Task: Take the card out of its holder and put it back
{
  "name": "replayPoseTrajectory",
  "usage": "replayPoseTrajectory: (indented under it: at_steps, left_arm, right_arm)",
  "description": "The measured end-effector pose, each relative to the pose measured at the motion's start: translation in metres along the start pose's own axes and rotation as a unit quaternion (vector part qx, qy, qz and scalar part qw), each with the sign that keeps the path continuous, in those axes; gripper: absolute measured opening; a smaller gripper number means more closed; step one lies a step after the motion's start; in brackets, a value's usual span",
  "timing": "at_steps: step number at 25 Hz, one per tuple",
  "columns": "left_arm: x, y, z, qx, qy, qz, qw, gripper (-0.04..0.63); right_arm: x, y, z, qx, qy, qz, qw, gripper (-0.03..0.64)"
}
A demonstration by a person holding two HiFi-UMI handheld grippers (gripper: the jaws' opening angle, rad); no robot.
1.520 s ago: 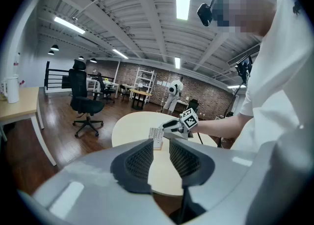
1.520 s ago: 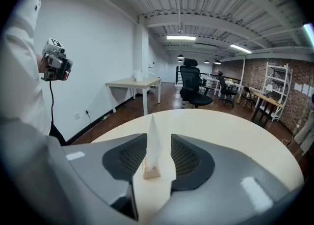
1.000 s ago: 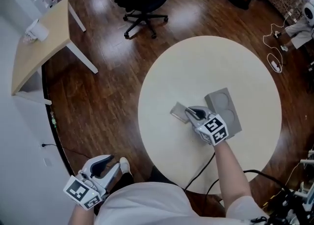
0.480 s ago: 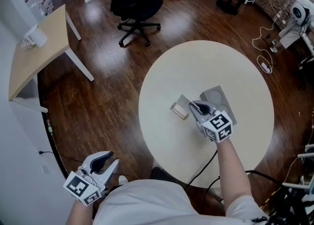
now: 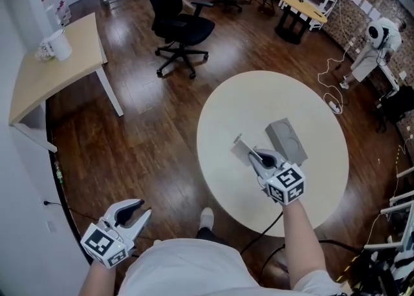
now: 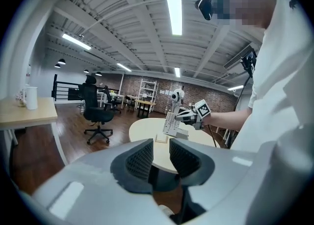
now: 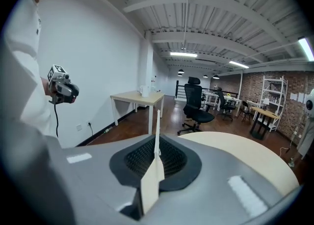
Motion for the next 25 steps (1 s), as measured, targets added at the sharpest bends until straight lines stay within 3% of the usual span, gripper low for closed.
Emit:
replayPoseTrajectory:
  at_steps: [9,16,21,25]
  left_arm:
    - [0.008,0.112,0.055,0.006,0.001,0.006,1.0000,0.109]
    - [0.013,0.163,0.085,-0.004,-0.005,0.023,0.9997,0.109]
    - [0.015,0.176,0.094,0.002,-0.007,0.026,0.9996,0.102]
    - [0.021,0.181,0.091,0.015,-0.005,0.025,0.9996,0.083]
  right_arm:
    - [-0.183,0.042,-0.020,0.011,0.000,-0.046,0.999,0.021]
    - [-0.303,0.075,-0.030,0.015,-0.014,-0.086,0.996,0.021]
    - [-0.353,0.095,-0.036,0.017,-0.016,-0.107,0.994,0.020]
    - [-0.364,0.106,-0.042,0.020,-0.008,-0.113,0.993,0.021]
Point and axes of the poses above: the fingertips, and each gripper's own axes: y backward along the fingers, x to its right, z out of its underside, the point moved 5 cm from there along y, backward along the fingers, and after that the axes turned 8 degrees about z, right-handed, at the moved point
